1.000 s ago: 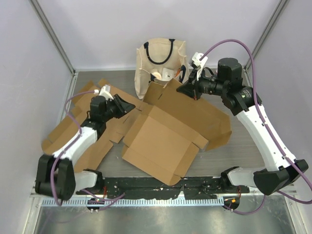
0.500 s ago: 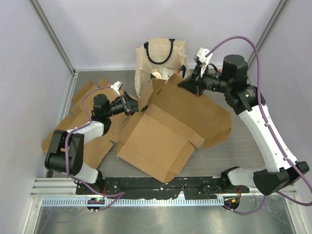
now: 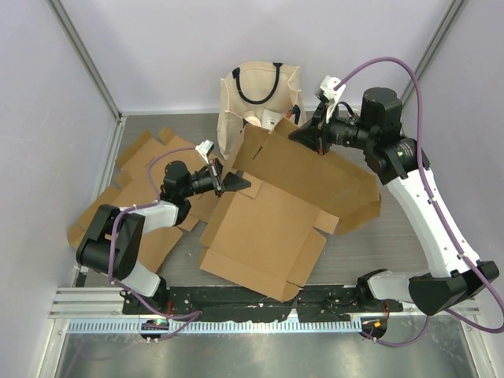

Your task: Fold the paper box

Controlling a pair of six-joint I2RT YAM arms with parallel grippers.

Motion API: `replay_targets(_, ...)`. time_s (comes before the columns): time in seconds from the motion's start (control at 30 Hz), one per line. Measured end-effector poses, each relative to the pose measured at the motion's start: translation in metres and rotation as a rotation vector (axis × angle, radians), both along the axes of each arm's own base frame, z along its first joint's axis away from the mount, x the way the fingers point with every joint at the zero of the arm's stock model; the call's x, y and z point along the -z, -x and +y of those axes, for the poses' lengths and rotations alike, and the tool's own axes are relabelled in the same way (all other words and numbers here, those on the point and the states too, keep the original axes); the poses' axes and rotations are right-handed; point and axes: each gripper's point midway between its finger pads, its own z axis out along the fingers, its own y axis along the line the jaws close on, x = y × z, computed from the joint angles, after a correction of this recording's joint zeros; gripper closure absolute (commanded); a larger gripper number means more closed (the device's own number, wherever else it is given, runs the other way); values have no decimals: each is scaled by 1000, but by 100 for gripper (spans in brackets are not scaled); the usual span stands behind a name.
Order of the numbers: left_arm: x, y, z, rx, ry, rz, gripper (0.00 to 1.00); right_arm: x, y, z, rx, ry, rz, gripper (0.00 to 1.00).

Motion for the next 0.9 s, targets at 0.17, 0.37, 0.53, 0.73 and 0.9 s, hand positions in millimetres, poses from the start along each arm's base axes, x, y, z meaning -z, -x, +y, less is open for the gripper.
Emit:
replay_targets(0.17, 3, -5, -1, -38, -29, -38, 100, 3, 2, 0, -4, 6, 10, 99)
replay_targets(0.37, -1, -6, 6, -112, -103, -97, 54, 3, -4, -4, 14, 34, -35, 99)
replay_targets(0.53, 19, -5, 21, -220, -226, -51, 36, 14, -6, -13, 45, 109, -59, 99)
replay_targets(0.73, 8, 9, 68, -462, -386, -93, 36, 34, -3, -24, 54, 203, -101, 99)
replay_targets(0.9, -16, 18, 95, -603, -417, -166, 36, 59, -8, -26, 39, 295, -85, 99)
